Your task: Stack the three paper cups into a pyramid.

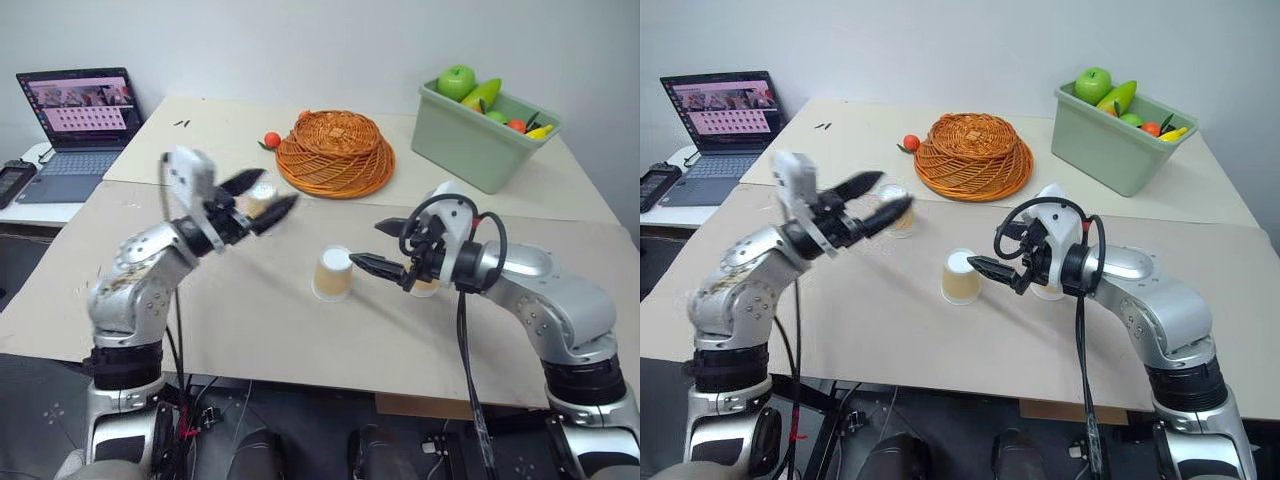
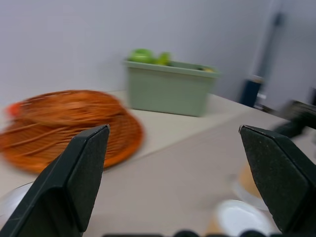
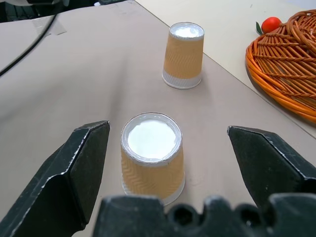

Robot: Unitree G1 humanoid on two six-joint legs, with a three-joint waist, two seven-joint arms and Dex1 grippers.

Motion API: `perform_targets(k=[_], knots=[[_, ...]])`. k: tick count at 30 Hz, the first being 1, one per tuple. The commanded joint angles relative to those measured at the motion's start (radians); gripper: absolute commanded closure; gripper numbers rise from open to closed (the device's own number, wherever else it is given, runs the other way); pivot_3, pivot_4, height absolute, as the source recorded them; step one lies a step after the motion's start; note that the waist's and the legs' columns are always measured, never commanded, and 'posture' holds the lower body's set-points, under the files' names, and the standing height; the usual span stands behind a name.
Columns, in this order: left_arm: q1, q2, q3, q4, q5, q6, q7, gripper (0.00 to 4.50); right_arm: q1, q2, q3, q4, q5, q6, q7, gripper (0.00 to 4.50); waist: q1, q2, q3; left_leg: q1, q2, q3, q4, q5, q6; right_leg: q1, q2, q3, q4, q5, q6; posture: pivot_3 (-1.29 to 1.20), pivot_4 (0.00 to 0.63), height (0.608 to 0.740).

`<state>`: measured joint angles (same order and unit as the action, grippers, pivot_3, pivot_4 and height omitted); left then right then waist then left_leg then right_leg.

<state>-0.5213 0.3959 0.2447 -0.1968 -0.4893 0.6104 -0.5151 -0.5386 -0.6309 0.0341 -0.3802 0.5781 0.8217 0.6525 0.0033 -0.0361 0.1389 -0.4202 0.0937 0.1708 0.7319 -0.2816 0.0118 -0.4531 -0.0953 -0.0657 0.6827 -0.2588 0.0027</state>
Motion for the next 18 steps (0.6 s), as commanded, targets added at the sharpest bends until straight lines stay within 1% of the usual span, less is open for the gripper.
perform_targets(k=[1, 4, 10, 14, 18], knots=[[0.048, -0.032, -0.008, -0.001, 0.096, -0.052, 0.139, 0.02, -0.031, 0.01, -0.009, 0.001, -0.013, -0.041, 0.016, 0.0, 0.003, 0.0, 0.0, 0.0, 0.0, 0.0, 0.0, 0.0, 0.0, 0.0, 0.0, 0.0, 0.0, 0.0, 0.0, 0.0, 0.15, 0.693], [0.065, -0.045, -0.019, 0.047, 0.16, -0.07, 0.211, 0.02, -0.041, 0.015, -0.01, 0.01, -0.016, -0.044, 0.026, 0.0, 0.01, 0.0, 0.0, -0.002, 0.0, 0.0, 0.0, 0.0, 0.0, -0.001, 0.0, -0.002, 0.0, 0.0, 0.0, 0.0, 0.15, 0.693], [0.035, -0.061, -0.077, 0.201, 0.208, -0.164, 0.178, 0.02, -0.049, 0.018, -0.011, 0.023, -0.024, -0.046, 0.037, 0.0, 0.009, 0.0, 0.0, -0.002, -0.001, 0.0, 0.0, 0.0, 0.0, -0.001, -0.001, -0.003, 0.0, 0.0, 0.0, 0.0, 0.15, 0.693], [-0.045, -0.067, -0.133, 0.417, 0.24, -0.271, 0.093, 0.02, -0.043, 0.011, -0.021, 0.013, -0.022, -0.041, 0.044, 0.0, 0.01, 0.0, 0.0, -0.002, -0.001, 0.002, 0.0, 0.0, 0.0, -0.001, -0.001, -0.003, 0.0, 0.0, 0.0, 0.0, 0.15, 0.693], [-0.154, -0.087, -0.126, 0.626, 0.245, -0.373, 0.059, 0.02, -0.035, 0.015, -0.023, 0.004, -0.027, -0.038, 0.037, 0.0, 0.009, 0.0, 0.0, -0.003, -0.001, 0.005, 0.001, 0.0, 0.0, -0.001, -0.001, -0.004, -0.001, 0.0, 0.0, 0.0, 0.15, 0.693]])
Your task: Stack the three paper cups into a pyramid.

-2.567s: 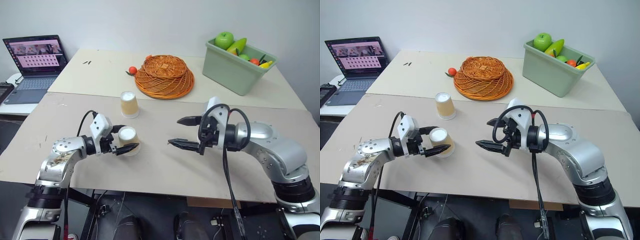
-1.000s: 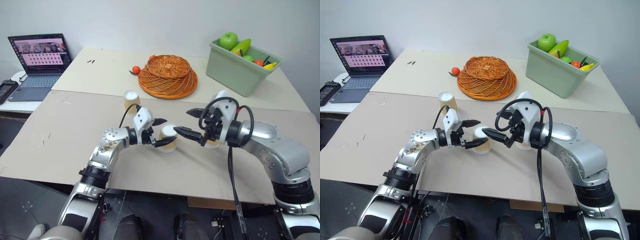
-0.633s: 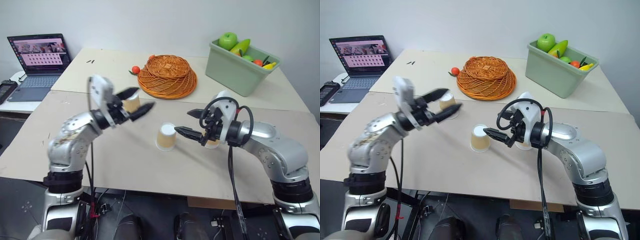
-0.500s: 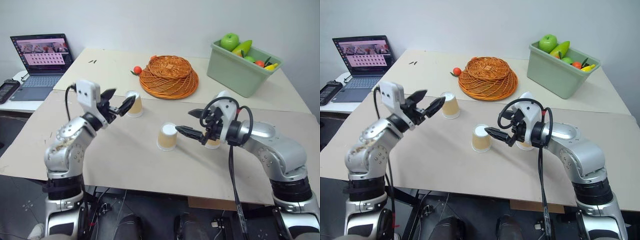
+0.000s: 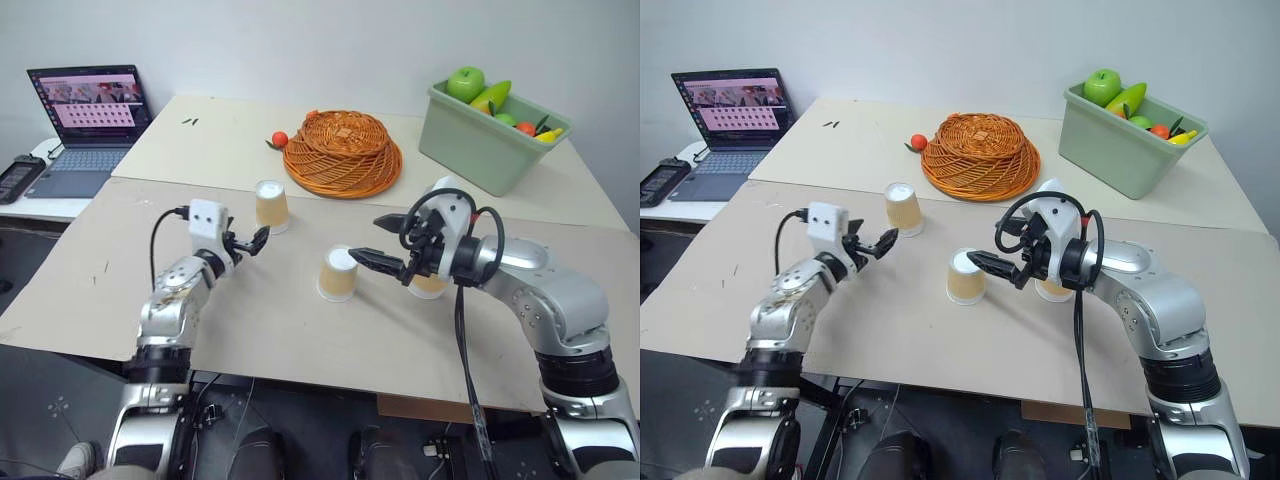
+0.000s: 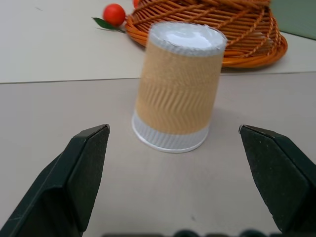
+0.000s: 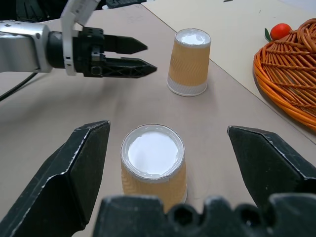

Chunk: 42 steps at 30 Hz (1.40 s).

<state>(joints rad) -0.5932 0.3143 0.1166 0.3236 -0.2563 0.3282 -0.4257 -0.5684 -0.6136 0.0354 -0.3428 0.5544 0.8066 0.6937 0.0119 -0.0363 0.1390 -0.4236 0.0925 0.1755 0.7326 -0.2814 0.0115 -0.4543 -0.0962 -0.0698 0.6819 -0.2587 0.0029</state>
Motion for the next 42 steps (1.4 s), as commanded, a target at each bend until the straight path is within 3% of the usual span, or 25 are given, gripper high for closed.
perform_targets(k=[1, 14, 24, 25, 30, 36, 42], knots=[[-0.115, -0.008, -0.003, 0.159, 0.02, -0.121, -0.042, 0.02, -0.002, -0.001, -0.026, -0.037, -0.003, -0.021, -0.007, 0.0, 0.0, 0.0, 0.0, 0.0, 0.0, 0.0, 0.0, 0.0, 0.0, 0.0, 0.0, 0.0, 0.0, 0.0, 0.0, 0.0, 0.15, 0.693], [-0.402, -0.031, -0.005, 0.554, 0.079, -0.321, -0.087, 0.02, 0.008, -0.01, -0.055, -0.044, -0.003, -0.014, -0.038, 0.0, -0.001, 0.0, 0.0, -0.001, 0.0, 0.0, 0.0, 0.0, 0.0, -0.001, 0.0, -0.001, 0.0, 0.0, 0.0, 0.0, 0.15, 0.693], [-0.455, -0.049, 0.012, 0.689, 0.097, -0.358, -0.072, 0.02, 0.014, -0.023, -0.061, -0.045, -0.007, -0.016, -0.047, 0.0, -0.004, 0.0, 0.0, -0.002, -0.001, 0.0, 0.0, 0.0, 0.0, -0.001, 0.0, -0.001, 0.0, 0.0, 0.0, 0.0, 0.15, 0.693], [-0.455, -0.049, 0.014, 0.692, 0.098, -0.363, -0.073, 0.53, 0.014, -0.023, -0.061, -0.044, -0.007, -0.016, -0.048, 0.0, -0.004, 0.0, 0.0, -0.002, -0.001, 0.0, 0.0, 0.0, 0.0, -0.001, 0.0, -0.001, 0.0, 0.0, 0.0, 0.0, 0.15, 0.693], [-0.452, -0.044, 0.012, 0.689, 0.104, -0.373, -0.076, 1.92, 0.013, -0.02, -0.058, -0.039, -0.008, -0.019, -0.048, 0.0, -0.004, 0.0, 0.0, -0.002, -0.001, 0.0, 0.0, 0.0, 0.0, -0.001, 0.0, -0.001, 0.0, 0.0, 0.0, 0.0, 0.15, 0.693], [-0.435, -0.037, 0.013, 0.658, 0.099, -0.384, -0.095, 1.96, 0.011, -0.013, -0.045, -0.029, -0.012, -0.024, -0.045, 0.0, -0.004, 0.0, 0.0, -0.002, -0.001, 0.0, 0.0, 0.0, 0.0, -0.001, 0.0, -0.001, 0.0, 0.0, 0.0, 0.0, 0.15, 0.693], [-0.202, 0.038, -0.058, 0.295, 0.08, -0.353, -0.323, 1.96, 0.025, -0.007, -0.044, -0.038, -0.017, -0.017, -0.052, 0.0, -0.018, 0.0, 0.0, -0.002, 0.0, 0.0, 0.0, 0.0, 0.0, -0.002, 0.0, -0.001, 0.002, 0.0, 0.0, 0.0, 0.15, 0.693]])
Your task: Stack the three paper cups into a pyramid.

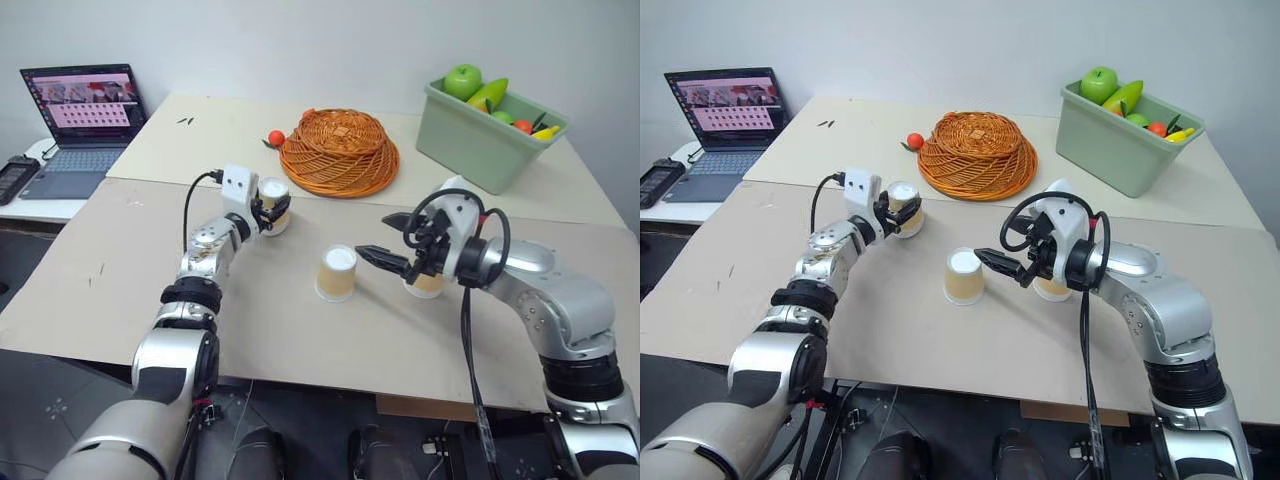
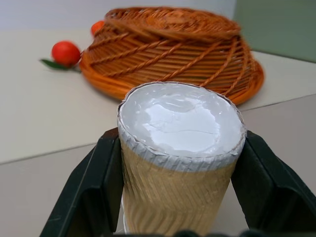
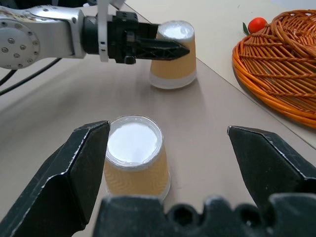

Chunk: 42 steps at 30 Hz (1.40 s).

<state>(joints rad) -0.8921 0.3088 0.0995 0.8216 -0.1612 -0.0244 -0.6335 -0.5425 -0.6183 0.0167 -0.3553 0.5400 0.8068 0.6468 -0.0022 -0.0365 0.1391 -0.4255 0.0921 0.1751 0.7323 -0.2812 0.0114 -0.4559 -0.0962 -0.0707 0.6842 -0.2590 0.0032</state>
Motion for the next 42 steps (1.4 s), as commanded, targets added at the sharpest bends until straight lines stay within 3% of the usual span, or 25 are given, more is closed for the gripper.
perform_targets(k=[1, 6, 13, 42], knots=[[0.147, 0.061, -0.054, -0.275, -0.024, 0.021, -0.152, 1.96, 0.006, -0.003, -0.025, -0.025, -0.007, -0.017, -0.007, 0.0, -0.008, 0.0, 0.0, 0.0, 0.0, 0.0, 0.0, 0.0, 0.0, 0.0, 0.0, 0.0, 0.0, 0.0, 0.0, 0.0, 0.15, 0.693], [0.358, 0.158, -0.087, -0.584, -0.118, 0.153, -0.335, 1.96, 0.025, -0.005, -0.037, -0.032, -0.018, -0.017, -0.02, 0.0, -0.01, 0.0, 0.0, 0.0, 0.0, 0.0, 0.001, 0.0, 0.0, 0.0, 0.0, 0.0, 0.0, 0.0, 0.0, 0.0, 0.15, 0.693], [0.433, 0.214, -0.136, -0.798, -0.213, 0.311, -0.445, 1.96, 0.042, -0.013, -0.068, -0.044, -0.008, -0.013, -0.028, 0.0, 0.001, 0.0, 0.0, 0.001, 0.0, -0.001, 0.005, 0.0, 0.0, 0.001, -0.001, 0.001, 0.002, 0.0, 0.0, 0.0, 0.15, 0.693], [0.329, 0.151, -0.178, -0.577, -0.099, 0.228, -0.366, 1.96, 0.07, -0.038, -0.104, -0.101, 0.011, 0.034, -0.044, 0.0, 0.008, 0.0, 0.0, 0.001, 0.0, -0.004, 0.004, 0.0, 0.0, 0.001, 0.0, 0.001, 0.001, 0.0, 0.0, 0.0, 0.15, 0.693]])
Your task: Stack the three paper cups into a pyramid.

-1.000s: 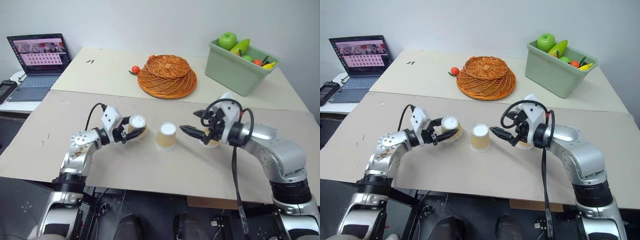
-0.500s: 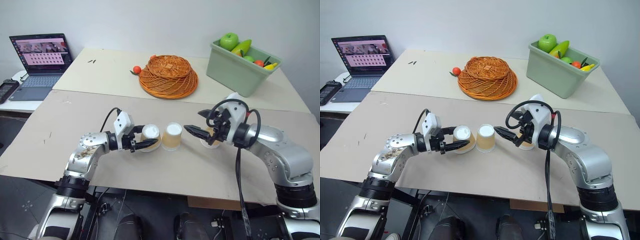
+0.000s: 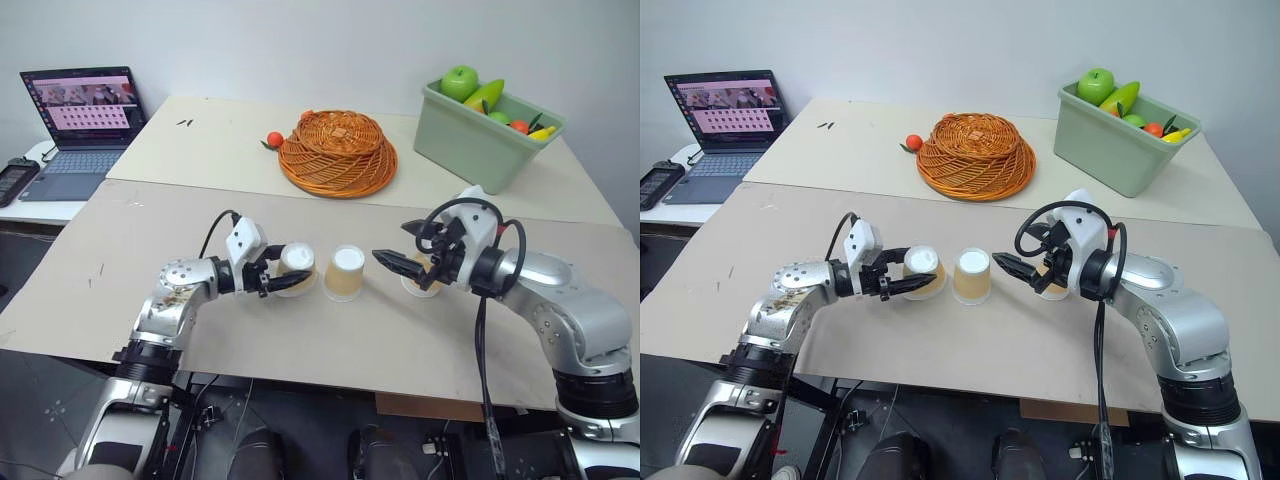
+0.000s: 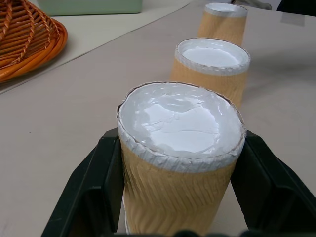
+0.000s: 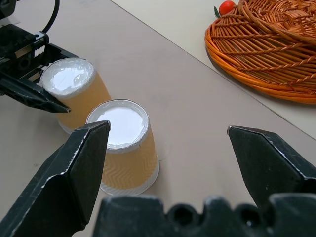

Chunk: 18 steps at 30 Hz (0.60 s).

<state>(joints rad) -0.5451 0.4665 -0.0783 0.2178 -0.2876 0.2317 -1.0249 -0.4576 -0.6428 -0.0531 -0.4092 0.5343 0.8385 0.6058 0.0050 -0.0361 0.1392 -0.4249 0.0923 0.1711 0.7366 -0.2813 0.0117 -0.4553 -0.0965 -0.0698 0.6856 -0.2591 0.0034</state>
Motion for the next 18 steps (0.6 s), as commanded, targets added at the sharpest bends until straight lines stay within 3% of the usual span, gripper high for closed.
perform_targets(k=[1, 3, 5, 8, 13, 18], knots=[[-0.019, -0.012, -0.001, 0.03, 0.026, -0.03, 0.026, 1.96, -0.015, -0.014, -0.034, -0.048, 0.017, 0.003, -0.003, 0.0, 0.001, 0.0, 0.0, 0.0, 0.0, 0.0, 0.0, 0.0, 0.0, 0.0, 0.0, 0.0, 0.0, 0.0, 0.0, 0.0, 0.15, 0.693], [-0.018, -0.021, -0.002, 0.031, 0.025, -0.032, 0.029, 1.96, -0.017, -0.013, -0.034, -0.05, 0.018, 0.006, -0.004, 0.0, 0.003, 0.0, 0.0, 0.0, 0.0, 0.0, 0.0, 0.0, 0.0, 0.0, 0.0, 0.0, 0.0, 0.0, 0.0, 0.0, 0.15, 0.693], [-0.015, -0.028, -0.002, 0.028, 0.026, -0.033, 0.034, 0.97, -0.018, -0.012, -0.035, -0.054, 0.019, 0.009, -0.006, 0.0, 0.004, 0.0, 0.0, 0.0, 0.0, 0.0, 0.0, 0.0, 0.0, 0.0, 0.0, 0.0, 0.0, 0.0, 0.0, 0.0, 0.15, 0.693], [-0.015, -0.034, 0.002, 0.03, 0.025, -0.036, 0.042, 0.03, -0.017, -0.011, -0.035, -0.056, 0.019, 0.011, -0.005, 0.0, 0.005, 0.0, 0.0, 0.0, 0.0, 0.0, 0.0, 0.0, 0.0, 0.0, 0.0, 0.0, 0.0, 0.0, 0.0, 0.0, 0.15, 0.693], [-0.025, -0.026, 0.018, 0.008, 0.009, -0.017, 0.037, 0.03, -0.013, -0.01, -0.033, -0.053, 0.016, 0.01, -0.005, 0.0, 0.005, 0.0, 0.0, -0.001, 0.0, 0.0, 0.0, 0.0, 0.0, 0.0, 0.0, 0.0, -0.001, 0.0, 0.0, 0.0, 0.15, 0.693], [-0.013, 0.05, 0.051, -0.128, -0.059, 0.078, -0.016, 0.03, -0.011, -0.017, -0.045, -0.056, 0.023, 0.013, 0.0, 0.0, 0.003, 0.0, 0.0, -0.001, 0.0, -0.001, 0.0, 0.0, 0.0, 0.0, 0.0, 0.0, -0.001, 0.0, 0.0, 0.0, 0.15, 0.693]])
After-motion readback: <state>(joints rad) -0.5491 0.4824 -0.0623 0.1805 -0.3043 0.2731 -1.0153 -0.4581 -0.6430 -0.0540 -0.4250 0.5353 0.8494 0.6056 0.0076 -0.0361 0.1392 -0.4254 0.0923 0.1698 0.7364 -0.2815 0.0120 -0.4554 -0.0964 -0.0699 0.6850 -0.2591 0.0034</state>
